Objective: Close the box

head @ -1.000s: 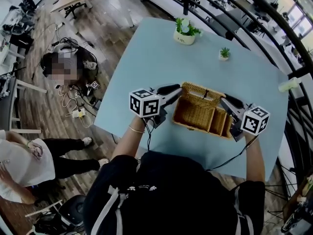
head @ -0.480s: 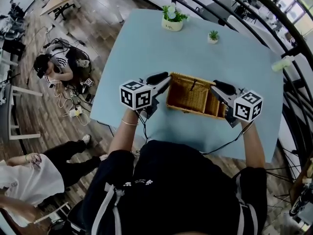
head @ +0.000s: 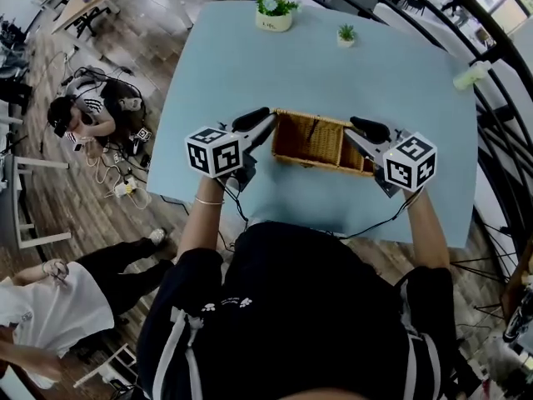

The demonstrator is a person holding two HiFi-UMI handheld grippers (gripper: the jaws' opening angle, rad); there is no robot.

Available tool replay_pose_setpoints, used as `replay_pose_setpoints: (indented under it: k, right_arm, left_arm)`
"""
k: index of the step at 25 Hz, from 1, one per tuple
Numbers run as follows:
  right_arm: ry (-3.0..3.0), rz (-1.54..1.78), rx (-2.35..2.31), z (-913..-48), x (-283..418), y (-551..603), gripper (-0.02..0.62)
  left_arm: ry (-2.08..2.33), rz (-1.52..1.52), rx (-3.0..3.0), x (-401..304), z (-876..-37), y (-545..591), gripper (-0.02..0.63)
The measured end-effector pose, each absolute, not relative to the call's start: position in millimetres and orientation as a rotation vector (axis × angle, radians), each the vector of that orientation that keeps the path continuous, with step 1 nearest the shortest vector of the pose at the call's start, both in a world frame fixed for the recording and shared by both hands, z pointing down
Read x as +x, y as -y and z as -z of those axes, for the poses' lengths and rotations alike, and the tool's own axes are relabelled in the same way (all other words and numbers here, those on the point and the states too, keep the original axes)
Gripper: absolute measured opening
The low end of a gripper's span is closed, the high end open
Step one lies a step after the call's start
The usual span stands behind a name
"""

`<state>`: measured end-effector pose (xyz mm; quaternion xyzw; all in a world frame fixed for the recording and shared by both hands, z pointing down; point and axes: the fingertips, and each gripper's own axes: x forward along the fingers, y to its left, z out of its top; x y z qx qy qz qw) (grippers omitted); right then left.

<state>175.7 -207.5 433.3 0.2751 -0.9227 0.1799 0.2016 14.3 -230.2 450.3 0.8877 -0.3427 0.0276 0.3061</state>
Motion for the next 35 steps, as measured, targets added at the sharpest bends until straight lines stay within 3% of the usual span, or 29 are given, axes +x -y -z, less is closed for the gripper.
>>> replay_pose_setpoints:
  k: [35]
  right_arm:
    - [2.493,-0.647,0.769,-486,179,155,0.136]
  left_arm:
    - [0.870,-0.136,2.242,25,-499,176,0.092]
